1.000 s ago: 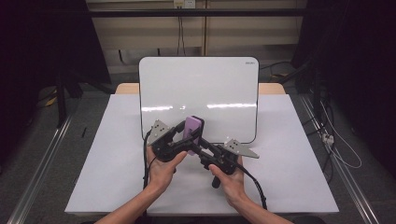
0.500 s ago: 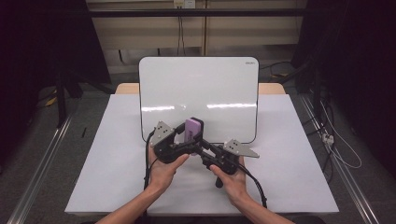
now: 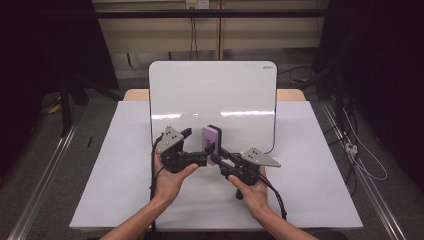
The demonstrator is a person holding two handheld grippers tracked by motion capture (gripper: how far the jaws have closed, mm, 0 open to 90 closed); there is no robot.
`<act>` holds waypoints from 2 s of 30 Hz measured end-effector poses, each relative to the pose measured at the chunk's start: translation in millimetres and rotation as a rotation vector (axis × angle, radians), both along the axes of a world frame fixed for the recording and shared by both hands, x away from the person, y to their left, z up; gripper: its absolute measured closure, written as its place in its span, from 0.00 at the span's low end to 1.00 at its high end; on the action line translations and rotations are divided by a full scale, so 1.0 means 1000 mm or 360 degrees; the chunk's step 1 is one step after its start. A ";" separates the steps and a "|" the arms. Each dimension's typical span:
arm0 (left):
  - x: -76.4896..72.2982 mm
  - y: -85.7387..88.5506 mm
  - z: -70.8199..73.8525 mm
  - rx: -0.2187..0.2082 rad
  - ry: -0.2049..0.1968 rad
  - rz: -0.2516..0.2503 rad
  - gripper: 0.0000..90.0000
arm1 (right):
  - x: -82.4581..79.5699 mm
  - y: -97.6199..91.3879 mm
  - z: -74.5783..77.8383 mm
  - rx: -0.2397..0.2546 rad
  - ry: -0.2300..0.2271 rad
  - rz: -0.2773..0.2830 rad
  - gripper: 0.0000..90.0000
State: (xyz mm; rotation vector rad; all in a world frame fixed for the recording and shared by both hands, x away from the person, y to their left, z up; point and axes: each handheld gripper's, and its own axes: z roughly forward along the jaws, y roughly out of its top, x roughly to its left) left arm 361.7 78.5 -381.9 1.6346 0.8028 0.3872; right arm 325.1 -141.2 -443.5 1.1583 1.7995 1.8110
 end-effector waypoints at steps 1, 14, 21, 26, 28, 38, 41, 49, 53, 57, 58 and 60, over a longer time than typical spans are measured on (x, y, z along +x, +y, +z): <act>0.000 0.001 0.000 0.0012 -0.0003 -0.0002 0.05 | 0.000 -0.001 0.000 -0.0005 0.0004 -0.0002 0.72; 0.005 0.023 -0.006 0.0173 0.0034 0.0030 0.04 | 0.004 -0.014 0.002 -0.0084 0.0000 -0.0033 0.72; 0.002 0.032 -0.013 0.0260 0.0043 0.0048 0.06 | 0.000 -0.023 0.007 -0.0141 -0.0029 -0.0051 0.72; 0.001 0.042 -0.014 0.0288 0.0030 0.0056 0.08 | -0.003 -0.033 0.010 -0.0214 -0.0063 -0.0079 0.72; 0.002 0.047 -0.014 0.0288 0.0038 0.0059 0.09 | -0.003 -0.038 0.011 -0.0239 -0.0066 -0.0096 0.72; -0.013 0.076 -0.018 0.0382 -0.0003 0.0133 0.07 | 0.000 -0.068 0.024 -0.0430 -0.0091 -0.0217 0.72; -0.018 0.085 -0.022 0.0382 0.0004 0.0150 0.06 | 0.002 -0.075 0.027 -0.0482 -0.0105 -0.0260 0.72; -0.024 0.102 -0.039 0.0375 0.0059 0.0208 0.06 | 0.002 -0.088 0.032 -0.0641 -0.0100 -0.0347 0.72; -0.025 0.106 -0.043 0.0378 0.0061 0.0234 0.06 | 0.001 -0.096 0.032 -0.0726 -0.0118 -0.0416 0.72; -0.027 0.108 -0.043 0.0408 0.0045 0.0252 0.06 | 0.000 -0.100 0.031 -0.0826 -0.0098 -0.0455 0.72; -0.028 0.108 -0.043 0.0412 0.0042 0.0255 0.06 | -0.001 -0.101 0.030 -0.0866 -0.0086 -0.0470 0.72; -0.029 0.108 -0.044 0.0403 0.0041 0.0245 0.06 | 0.001 -0.101 0.027 -0.0916 -0.0073 -0.0482 0.72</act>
